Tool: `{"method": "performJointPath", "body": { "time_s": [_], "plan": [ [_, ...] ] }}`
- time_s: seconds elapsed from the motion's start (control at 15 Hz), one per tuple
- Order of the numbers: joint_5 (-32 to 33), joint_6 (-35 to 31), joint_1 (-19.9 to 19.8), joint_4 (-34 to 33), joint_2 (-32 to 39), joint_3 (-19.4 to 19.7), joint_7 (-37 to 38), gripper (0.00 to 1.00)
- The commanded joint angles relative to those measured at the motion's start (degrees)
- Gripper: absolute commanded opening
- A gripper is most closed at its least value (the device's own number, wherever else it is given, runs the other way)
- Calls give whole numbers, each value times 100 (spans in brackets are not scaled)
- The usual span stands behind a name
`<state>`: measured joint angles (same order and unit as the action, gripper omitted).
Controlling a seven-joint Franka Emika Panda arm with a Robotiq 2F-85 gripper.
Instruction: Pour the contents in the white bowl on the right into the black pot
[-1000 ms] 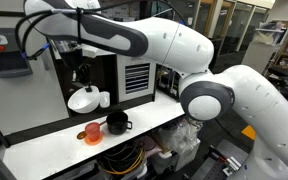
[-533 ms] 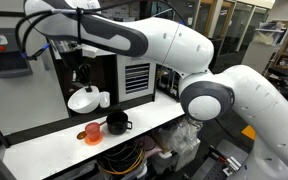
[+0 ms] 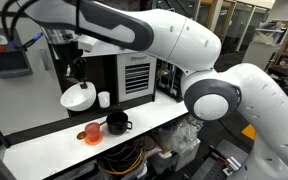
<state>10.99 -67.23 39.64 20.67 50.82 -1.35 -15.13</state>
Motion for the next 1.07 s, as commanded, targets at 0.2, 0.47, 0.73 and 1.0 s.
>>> {"method": "performJointPath", "body": {
  "time_s": [0.2,0.47,0.73,1.0],
  "plan": [
    [-58,219,330,166,-468,-25,492,1],
    [-86,603,322,236,-550,-32,484,1],
    [-101,949,278,226,-620,-45,518,1],
    [-145,1348,277,223,-679,-64,710,1]
  ]
}}
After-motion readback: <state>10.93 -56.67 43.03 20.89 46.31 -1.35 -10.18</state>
